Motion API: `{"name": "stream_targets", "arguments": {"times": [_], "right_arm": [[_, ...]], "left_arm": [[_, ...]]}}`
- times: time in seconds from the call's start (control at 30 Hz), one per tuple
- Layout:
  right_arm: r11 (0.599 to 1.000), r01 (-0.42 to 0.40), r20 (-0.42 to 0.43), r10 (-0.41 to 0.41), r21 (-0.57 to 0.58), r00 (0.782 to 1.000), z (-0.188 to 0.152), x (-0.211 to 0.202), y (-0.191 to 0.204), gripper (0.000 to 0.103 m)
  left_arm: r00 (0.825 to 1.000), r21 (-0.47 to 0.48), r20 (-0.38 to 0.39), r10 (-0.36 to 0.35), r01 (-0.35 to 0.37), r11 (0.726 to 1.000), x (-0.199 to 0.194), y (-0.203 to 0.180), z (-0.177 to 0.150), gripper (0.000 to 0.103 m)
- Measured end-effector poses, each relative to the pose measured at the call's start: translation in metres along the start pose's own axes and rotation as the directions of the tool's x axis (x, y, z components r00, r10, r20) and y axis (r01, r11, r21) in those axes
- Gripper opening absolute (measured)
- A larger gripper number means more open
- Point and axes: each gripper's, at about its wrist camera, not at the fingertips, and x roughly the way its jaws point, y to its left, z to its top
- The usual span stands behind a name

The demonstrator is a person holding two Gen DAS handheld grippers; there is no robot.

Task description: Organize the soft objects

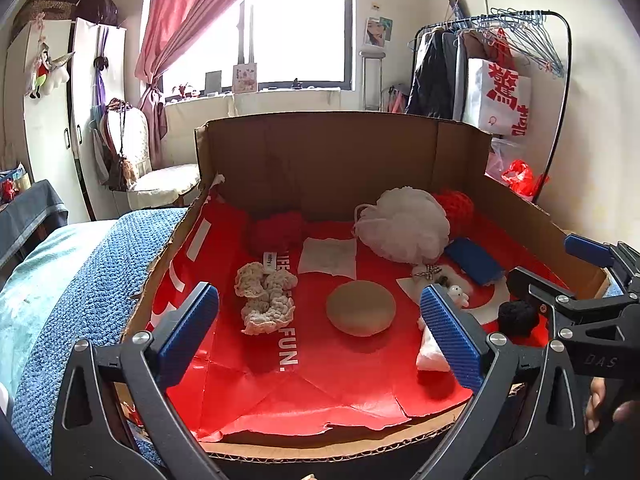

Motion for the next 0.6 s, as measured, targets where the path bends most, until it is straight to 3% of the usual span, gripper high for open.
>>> {"name": "stream_targets", "arguments": {"times": [0.6], "right_arm": [[1.000,0.016,-0.050,-0.015,0.009,0.999,-0.006,0.010,-0.001,0.103]], "left_arm": [[0.998,-0.024,-0.063,-0.004,0.003,1.000,0.010,0.003,-0.003,0.103]]}}
